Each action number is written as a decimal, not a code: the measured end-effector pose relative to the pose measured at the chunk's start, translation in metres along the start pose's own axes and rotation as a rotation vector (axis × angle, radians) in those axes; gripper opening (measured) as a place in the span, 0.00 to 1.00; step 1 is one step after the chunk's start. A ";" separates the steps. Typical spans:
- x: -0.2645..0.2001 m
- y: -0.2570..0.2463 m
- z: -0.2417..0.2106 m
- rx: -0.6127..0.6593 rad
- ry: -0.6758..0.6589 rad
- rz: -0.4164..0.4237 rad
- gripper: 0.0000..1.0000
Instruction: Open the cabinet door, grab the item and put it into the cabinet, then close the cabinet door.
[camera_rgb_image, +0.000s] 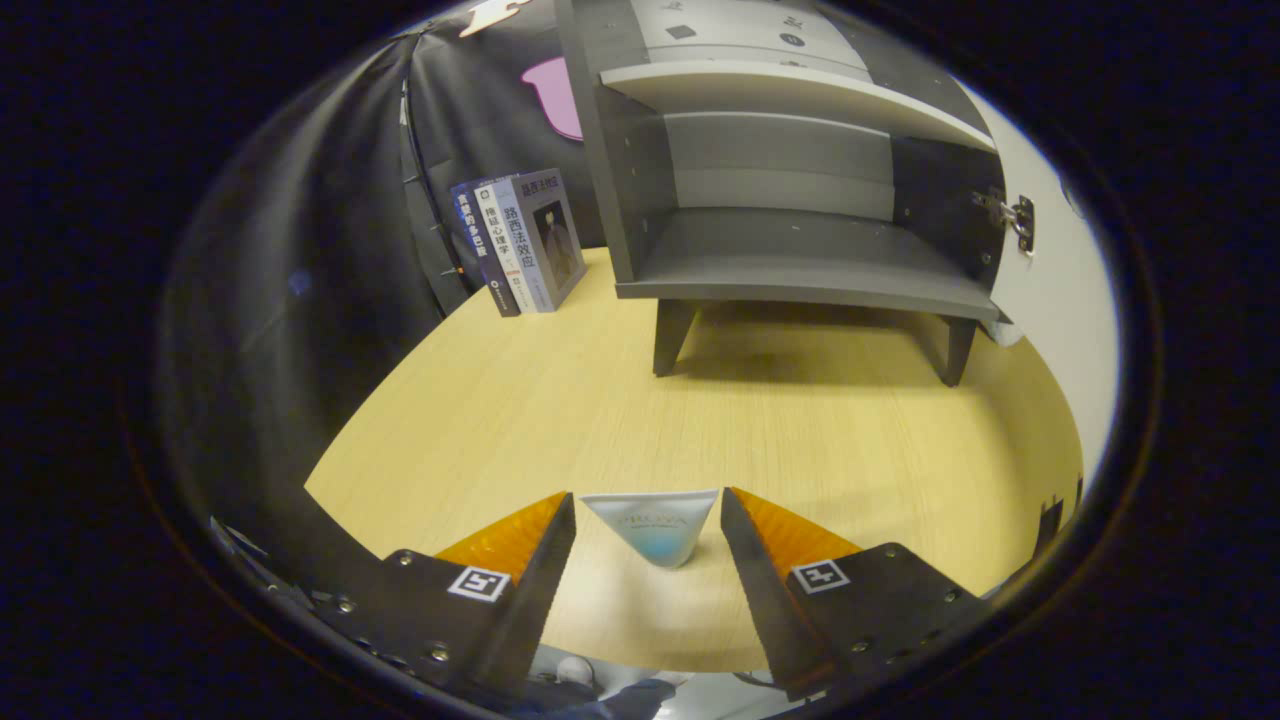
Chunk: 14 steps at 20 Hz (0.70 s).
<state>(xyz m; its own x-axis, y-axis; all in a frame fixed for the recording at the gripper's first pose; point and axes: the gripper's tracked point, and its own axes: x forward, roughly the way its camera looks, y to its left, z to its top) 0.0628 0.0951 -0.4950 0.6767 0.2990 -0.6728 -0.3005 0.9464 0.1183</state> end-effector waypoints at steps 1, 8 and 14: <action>0.001 -0.002 -0.001 0.008 0.001 -0.009 0.71; -0.031 -0.006 0.041 0.016 -0.060 0.000 0.55; -0.121 -0.016 0.168 -0.032 -0.257 -0.010 0.55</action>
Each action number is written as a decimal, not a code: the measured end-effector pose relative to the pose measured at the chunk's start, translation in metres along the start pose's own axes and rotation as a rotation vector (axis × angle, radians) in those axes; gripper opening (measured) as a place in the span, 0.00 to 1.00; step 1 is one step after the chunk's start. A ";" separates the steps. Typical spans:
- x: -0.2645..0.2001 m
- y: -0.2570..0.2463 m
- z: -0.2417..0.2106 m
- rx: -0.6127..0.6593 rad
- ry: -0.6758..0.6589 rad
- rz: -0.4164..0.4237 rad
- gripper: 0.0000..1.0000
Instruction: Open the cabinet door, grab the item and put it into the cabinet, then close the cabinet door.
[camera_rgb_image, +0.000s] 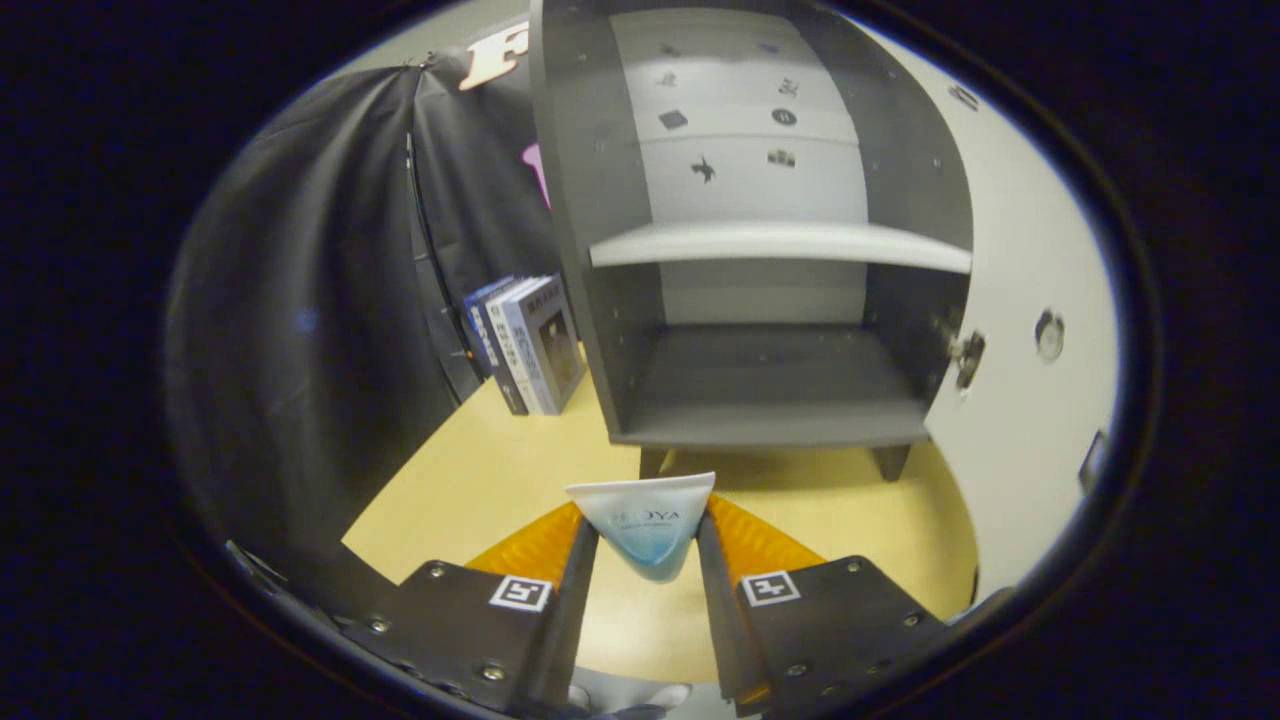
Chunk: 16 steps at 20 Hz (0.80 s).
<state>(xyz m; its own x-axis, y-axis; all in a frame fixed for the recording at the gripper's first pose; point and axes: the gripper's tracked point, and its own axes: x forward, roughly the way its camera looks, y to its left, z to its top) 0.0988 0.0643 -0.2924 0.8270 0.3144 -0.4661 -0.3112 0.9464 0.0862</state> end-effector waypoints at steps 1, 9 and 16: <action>-0.005 -0.002 0.030 -0.011 -0.046 -0.001 0.55; -0.014 -0.038 0.224 0.009 -0.343 -0.034 0.54; 0.066 -0.094 0.269 0.042 -0.390 -0.169 0.54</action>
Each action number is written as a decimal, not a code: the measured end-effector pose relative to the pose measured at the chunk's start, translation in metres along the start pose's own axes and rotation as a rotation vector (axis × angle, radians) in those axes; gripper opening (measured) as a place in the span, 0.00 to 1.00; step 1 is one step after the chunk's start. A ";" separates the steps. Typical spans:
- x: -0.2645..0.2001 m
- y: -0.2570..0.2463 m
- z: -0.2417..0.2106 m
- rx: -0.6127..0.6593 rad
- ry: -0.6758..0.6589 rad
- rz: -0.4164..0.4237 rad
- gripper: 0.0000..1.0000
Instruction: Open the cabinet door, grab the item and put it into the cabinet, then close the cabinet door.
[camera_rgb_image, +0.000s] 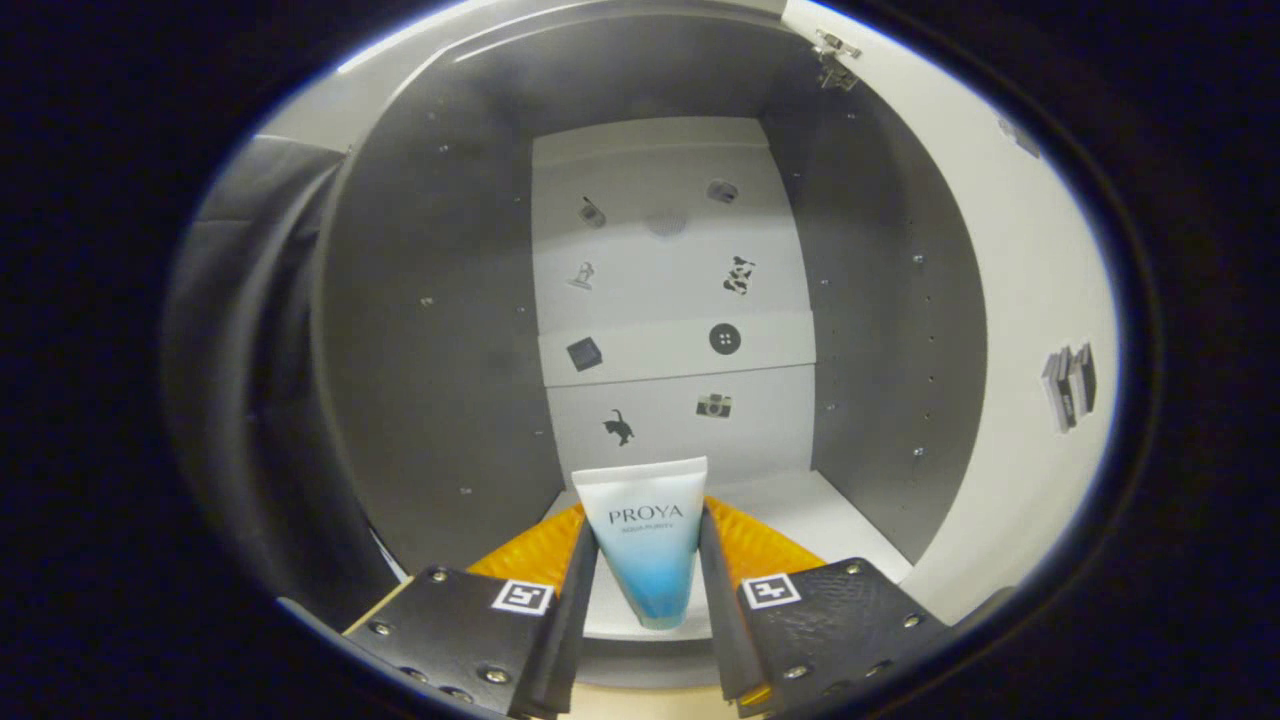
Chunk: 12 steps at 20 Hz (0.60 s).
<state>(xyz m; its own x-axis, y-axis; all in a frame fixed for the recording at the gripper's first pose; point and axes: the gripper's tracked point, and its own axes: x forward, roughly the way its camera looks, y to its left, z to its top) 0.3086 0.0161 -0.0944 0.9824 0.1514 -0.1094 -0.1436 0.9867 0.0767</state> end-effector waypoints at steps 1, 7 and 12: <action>0.011 -0.002 -0.005 -0.006 0.005 -0.016 0.54; 0.046 -0.009 -0.033 -0.003 0.046 -0.069 0.54; 0.049 -0.014 -0.036 0.021 0.051 -0.069 0.54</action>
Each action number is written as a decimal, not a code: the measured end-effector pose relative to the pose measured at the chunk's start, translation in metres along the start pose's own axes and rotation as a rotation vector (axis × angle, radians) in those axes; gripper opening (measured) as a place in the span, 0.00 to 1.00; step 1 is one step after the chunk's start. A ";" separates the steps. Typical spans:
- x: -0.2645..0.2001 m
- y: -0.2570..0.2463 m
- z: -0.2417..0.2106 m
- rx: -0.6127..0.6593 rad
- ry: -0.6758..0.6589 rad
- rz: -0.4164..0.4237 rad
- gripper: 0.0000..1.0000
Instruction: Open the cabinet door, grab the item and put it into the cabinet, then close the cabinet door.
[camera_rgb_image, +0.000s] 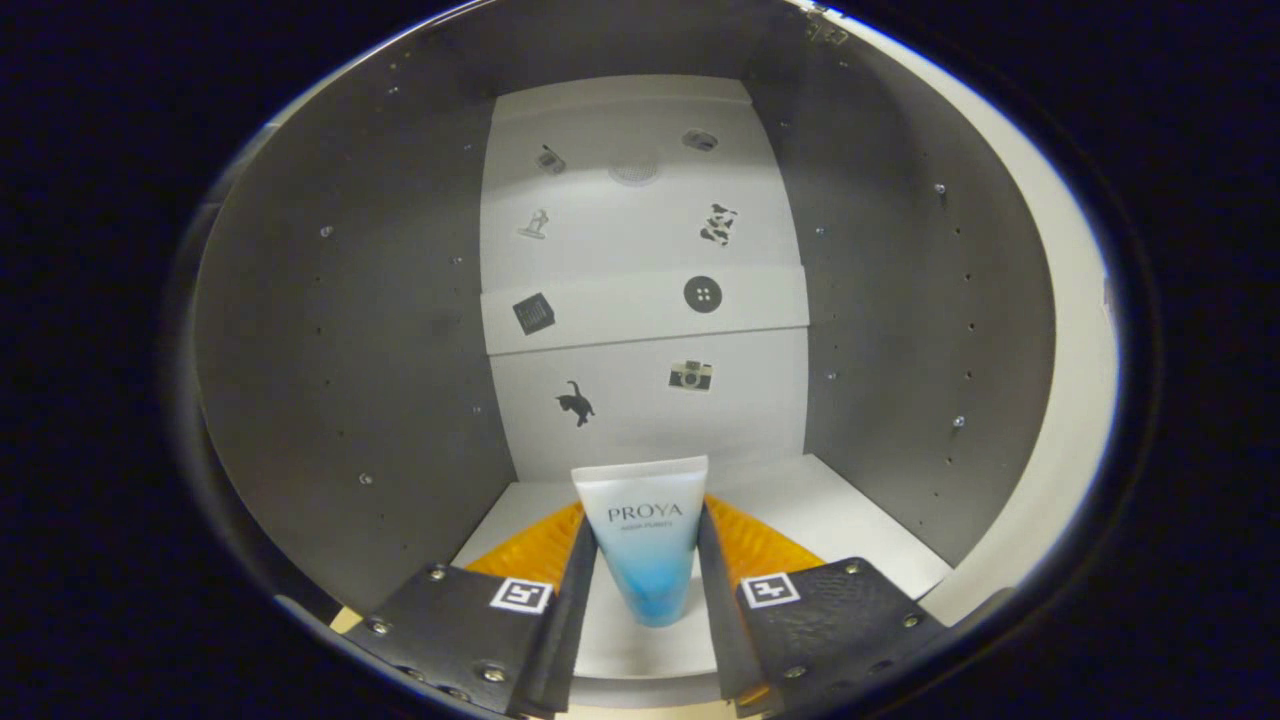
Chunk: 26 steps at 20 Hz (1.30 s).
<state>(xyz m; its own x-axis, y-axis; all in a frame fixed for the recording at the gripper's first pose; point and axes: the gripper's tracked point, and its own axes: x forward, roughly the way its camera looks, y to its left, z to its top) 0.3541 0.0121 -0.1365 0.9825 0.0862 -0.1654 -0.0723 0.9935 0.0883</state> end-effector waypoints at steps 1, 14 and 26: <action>0.000 0.000 0.000 0.002 0.001 0.001 0.54; -0.036 0.002 0.021 0.021 -0.041 0.006 0.87; -0.246 -0.016 0.037 -0.055 -0.095 -0.009 1.00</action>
<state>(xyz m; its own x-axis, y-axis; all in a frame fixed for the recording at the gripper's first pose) 0.1201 -0.0280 -0.0606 0.9947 0.0728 -0.0719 -0.0706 0.9970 0.0329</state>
